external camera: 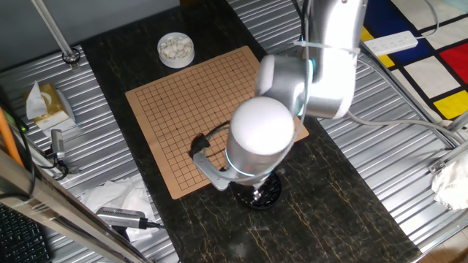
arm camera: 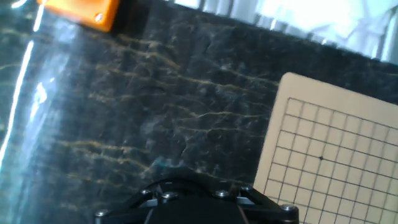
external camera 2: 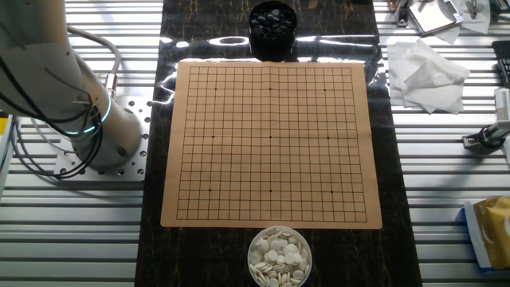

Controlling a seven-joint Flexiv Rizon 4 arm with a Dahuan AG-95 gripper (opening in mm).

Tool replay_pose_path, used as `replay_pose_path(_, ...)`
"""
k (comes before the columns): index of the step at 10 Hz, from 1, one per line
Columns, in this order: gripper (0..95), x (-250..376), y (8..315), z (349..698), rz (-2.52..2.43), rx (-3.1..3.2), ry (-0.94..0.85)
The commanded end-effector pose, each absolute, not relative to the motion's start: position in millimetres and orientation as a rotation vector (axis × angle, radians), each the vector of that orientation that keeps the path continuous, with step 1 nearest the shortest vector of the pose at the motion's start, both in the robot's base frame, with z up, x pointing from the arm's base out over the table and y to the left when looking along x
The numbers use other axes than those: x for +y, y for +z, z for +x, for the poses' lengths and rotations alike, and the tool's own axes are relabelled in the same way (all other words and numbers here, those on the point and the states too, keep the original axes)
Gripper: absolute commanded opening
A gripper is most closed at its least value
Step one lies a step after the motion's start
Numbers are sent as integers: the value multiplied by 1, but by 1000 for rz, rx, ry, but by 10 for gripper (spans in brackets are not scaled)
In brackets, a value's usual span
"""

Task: Play the first move as black on the 3-4 point in the upper right corner of the Go board

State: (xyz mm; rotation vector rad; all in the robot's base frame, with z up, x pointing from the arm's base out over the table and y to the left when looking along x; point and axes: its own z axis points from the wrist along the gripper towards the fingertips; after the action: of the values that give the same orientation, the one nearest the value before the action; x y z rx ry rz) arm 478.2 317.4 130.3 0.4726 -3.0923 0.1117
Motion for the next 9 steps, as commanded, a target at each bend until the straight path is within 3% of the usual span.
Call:
replay_pose_path(1,190,319,130,478,486,-3065,50)
replay_pose_path(3,190,319,130,478,442,-3078,56)
replay_pose_path(4,0,319,130,478,439,-3073,58)
replay_pose_path(7,0,319,130,478,567,-3039,77)
replay_pose_path(9,0,319,130,478,651,-3000,200)
